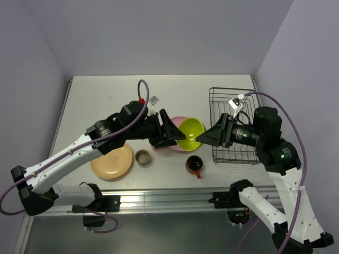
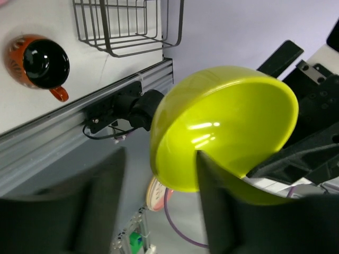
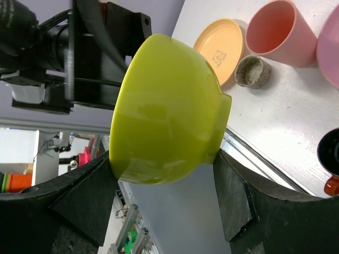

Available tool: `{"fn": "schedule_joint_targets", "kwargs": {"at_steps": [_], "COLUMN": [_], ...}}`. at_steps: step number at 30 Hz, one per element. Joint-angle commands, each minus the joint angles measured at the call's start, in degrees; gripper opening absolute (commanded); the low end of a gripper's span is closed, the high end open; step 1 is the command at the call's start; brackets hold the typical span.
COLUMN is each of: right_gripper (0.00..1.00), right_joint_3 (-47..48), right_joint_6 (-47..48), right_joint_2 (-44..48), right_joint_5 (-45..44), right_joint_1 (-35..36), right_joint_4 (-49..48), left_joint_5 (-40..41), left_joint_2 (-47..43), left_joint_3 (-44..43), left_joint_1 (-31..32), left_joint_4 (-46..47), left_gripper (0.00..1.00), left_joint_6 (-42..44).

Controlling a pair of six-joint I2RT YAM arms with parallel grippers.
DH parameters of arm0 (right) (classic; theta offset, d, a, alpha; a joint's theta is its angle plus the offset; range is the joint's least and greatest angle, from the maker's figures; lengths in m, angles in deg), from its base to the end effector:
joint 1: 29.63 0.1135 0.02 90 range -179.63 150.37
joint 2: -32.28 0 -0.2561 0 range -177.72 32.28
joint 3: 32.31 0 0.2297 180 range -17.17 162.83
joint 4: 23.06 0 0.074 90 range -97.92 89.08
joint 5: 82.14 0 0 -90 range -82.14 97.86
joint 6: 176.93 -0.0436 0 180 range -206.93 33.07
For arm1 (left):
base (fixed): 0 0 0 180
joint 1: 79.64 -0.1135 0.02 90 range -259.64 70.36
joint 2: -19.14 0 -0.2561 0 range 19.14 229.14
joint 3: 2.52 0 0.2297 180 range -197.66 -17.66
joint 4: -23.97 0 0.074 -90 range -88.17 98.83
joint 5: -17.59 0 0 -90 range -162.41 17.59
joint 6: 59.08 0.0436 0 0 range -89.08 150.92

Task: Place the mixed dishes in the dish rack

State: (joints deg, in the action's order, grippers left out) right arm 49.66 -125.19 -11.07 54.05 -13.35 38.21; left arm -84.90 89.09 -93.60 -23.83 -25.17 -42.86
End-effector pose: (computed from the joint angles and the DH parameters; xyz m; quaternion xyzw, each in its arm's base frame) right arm 0.0962 0.0609 0.3925 -0.0676 0.7929 0.5238 0.3038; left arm 0.1323 -0.2116 0.3821 -0.0778 0.8504 -0.5029 0.1336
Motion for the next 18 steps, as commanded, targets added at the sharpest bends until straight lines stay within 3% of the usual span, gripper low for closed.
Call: {"fn": "schedule_joint_targets", "kwargs": {"at_steps": [1,2,6,9,10,13,18], "right_gripper": [0.0,0.0,0.0,0.0,0.0,0.0,0.0], "right_joint_3": [2.87,3.74,7.52,12.61,15.32,21.21,28.78], "right_joint_6": [0.38,0.9,2.84,6.17,7.66,9.25,11.54], "right_joint_2": [-1.46,-2.08,-5.76,-9.1,-11.73,-19.03,-34.55], "right_joint_5": [-2.5,-2.95,-7.24,-16.81,-24.76,-37.36,-64.44], "right_joint_1": [0.43,0.43,0.43,0.43,0.43,0.43,0.25], "right_joint_4": [-2.89,-2.02,1.76,7.38,8.61,13.89,19.25], "left_joint_5": [-2.45,-2.71,-2.55,5.0,7.98,8.27,12.13], "left_joint_2": [-1.22,-0.79,0.62,1.41,1.59,2.73,6.51], "left_joint_3": [-1.75,-2.1,-5.52,-8.95,-10.53,-13.35,-15.73], "left_joint_1": [-1.32,-2.1,-4.22,-6.94,-8.6,-11.85,-11.95], "left_joint_4": [3.33,3.15,-1.93,-15.01,-19.74,-23.91,-28.49], "left_gripper": [0.66,0.73,0.8,0.81,0.82,0.8,0.76], "left_joint_6": [1.18,1.35,2.76,4.77,5.91,11.71,20.94]}}
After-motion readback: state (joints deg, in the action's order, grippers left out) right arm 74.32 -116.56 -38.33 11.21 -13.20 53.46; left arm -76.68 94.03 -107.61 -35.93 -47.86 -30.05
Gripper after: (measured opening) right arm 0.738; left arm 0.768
